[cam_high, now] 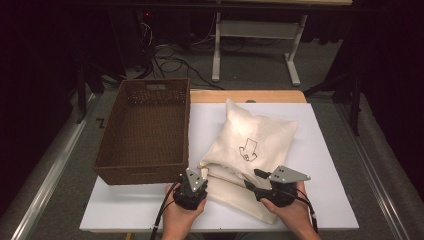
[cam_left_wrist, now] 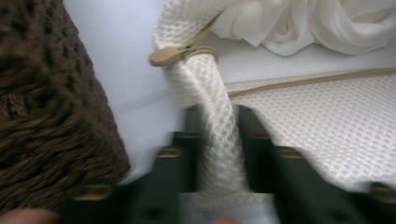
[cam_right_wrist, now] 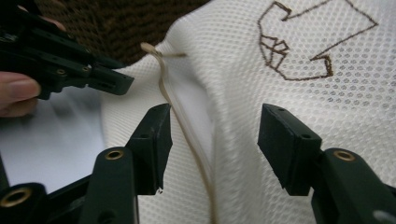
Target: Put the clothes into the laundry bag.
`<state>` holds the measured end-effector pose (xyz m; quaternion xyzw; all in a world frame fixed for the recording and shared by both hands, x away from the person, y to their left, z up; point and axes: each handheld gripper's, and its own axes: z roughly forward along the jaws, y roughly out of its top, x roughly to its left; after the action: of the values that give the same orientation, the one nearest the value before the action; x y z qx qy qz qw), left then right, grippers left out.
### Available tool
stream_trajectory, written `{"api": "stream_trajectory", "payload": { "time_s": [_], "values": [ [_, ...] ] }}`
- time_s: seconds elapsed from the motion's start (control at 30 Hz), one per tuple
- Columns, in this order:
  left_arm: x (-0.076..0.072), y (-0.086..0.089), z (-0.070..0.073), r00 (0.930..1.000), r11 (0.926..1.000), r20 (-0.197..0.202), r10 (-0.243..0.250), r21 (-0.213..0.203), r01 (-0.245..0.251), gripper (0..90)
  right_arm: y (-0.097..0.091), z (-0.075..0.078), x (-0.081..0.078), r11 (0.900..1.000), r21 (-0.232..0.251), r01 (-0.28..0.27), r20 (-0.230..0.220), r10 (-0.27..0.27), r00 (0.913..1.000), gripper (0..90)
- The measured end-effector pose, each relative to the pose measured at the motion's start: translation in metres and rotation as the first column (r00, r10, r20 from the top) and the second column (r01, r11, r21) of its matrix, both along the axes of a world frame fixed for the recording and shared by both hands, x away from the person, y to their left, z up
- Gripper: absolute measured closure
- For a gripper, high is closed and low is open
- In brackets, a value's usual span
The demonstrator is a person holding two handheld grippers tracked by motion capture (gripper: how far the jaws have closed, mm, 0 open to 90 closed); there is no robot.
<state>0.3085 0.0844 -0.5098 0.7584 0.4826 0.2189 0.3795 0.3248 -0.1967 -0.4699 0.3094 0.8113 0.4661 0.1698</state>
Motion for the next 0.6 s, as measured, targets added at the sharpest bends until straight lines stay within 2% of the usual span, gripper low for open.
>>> {"api": "stream_trajectory", "payload": {
  "time_s": [0.03,0.1,0.17,0.23,0.3,0.37,0.4,0.47,0.53,0.6],
  "values": [
    [0.001,0.004,0.001,0.9998,0.9994,-0.020,-0.008,-0.033,0.007,83.3,0.001,0.003,-0.004,1.0000,0.008,0.006,0.004,-0.006,1.0000,43.4],
    [0.002,0.010,0.004,0.9992,0.9965,-0.036,-0.019,-0.083,0.016,85.1,0.004,0.007,-0.012,0.9997,0.026,0.002,0.014,-0.002,0.9999,43.3],
    [0.001,0.012,0.005,0.9981,0.9948,-0.048,-0.039,-0.096,0.035,85.7,0.007,0.009,-0.017,0.9993,0.037,-0.007,0.004,0.007,1.0000,43.4],
    [-0.001,0.013,0.007,0.9960,0.9911,-0.062,-0.065,-0.120,0.057,85.9,0.012,0.007,-0.019,0.9997,0.023,-0.011,-0.005,0.011,0.9999,44.2],
    [-0.005,0.011,0.010,0.9945,0.9901,-0.057,-0.088,-0.115,0.081,86.2,0.016,0.004,-0.019,0.9995,0.025,-0.019,-0.016,0.019,0.9997,45.8],
    [-0.010,0.008,0.014,0.9904,0.9843,-0.063,-0.123,-0.135,0.114,86.3,0.021,0.000,-0.017,0.9992,0.026,-0.030,-0.040,0.031,0.9987,46.1],
    [-0.013,0.008,0.016,0.9871,0.9788,-0.069,-0.145,-0.156,0.132,86.4,0.023,-0.002,-0.017,0.9993,0.017,-0.034,-0.041,0.035,0.9986,46.4],
    [-0.021,0.007,0.022,0.9749,0.9598,-0.069,-0.212,-0.203,0.194,86.6,0.027,-0.005,-0.018,0.9989,0.001,-0.048,-0.044,0.048,0.9979,46.6],
    [-0.032,0.003,0.027,0.9592,0.9447,-0.036,-0.280,-0.188,0.269,86.6,0.028,-0.007,-0.018,0.9980,-0.006,-0.063,-0.035,0.062,0.9974,47.0],
    [-0.041,-0.002,0.027,0.9426,0.9348,-0.025,-0.333,-0.140,0.327,86.3,0.029,-0.008,-0.018,0.9979,0.003,-0.064,-0.047,0.064,0.9969,48.0]
  ]
}}
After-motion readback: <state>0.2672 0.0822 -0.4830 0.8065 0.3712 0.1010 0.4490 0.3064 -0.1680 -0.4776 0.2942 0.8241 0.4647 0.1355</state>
